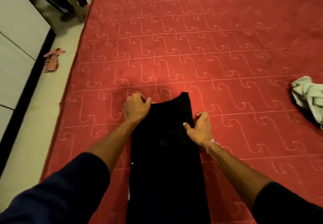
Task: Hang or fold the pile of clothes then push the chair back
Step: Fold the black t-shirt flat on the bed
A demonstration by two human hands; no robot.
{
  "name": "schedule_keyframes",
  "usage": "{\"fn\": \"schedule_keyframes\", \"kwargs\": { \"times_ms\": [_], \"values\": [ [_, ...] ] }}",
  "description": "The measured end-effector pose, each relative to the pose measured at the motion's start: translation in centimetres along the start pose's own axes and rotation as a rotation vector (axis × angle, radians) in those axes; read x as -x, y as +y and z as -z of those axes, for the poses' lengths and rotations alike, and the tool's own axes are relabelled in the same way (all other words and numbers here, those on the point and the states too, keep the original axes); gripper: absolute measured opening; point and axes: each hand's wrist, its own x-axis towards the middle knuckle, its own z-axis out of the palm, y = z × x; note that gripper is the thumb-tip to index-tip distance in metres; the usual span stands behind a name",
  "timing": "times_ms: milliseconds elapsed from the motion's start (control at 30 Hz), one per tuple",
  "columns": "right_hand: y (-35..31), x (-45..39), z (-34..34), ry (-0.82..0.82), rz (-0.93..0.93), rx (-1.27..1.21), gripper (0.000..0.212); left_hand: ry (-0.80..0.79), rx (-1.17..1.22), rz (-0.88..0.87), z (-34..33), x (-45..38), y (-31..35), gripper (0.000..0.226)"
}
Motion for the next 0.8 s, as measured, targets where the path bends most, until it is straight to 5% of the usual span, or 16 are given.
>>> {"fn": "schedule_keyframes", "kwargs": {
  "times_ms": [133,233,333,433,567,800],
  "values": [
    [-1.0,3.5,-2.2,0.343,0.408,0.492,0.042,-0.133,-0.156,0.018,0.5,2.6,-4.1,0.043],
    [-1.4,3.8,-4.6,0.120,0.628,0.482,0.039,-0.134,-0.093,0.074,-0.2,3.5,-4.6,0.048],
    [-1.2,4.2,-6.2,-0.050,0.612,0.470,0.049,-0.106,-0.018,0.136,-0.7,3.6,-3.9,0.041],
    [-1.2,4.9,-6.1,-0.088,0.610,0.416,0.059,-0.069,0.055,0.161,-0.9,3.2,-3.1,0.017],
    [-0.9,6.9,-5.6,-0.163,0.721,0.390,0.076,-0.045,0.081,0.159,-0.8,3.0,-2.8,0.016],
    [-2.0,9.1,-5.7,-0.072,0.551,0.221,0.051,-0.076,0.188,0.063,-0.7,2.2,-2.5,0.021]
  ]
}}
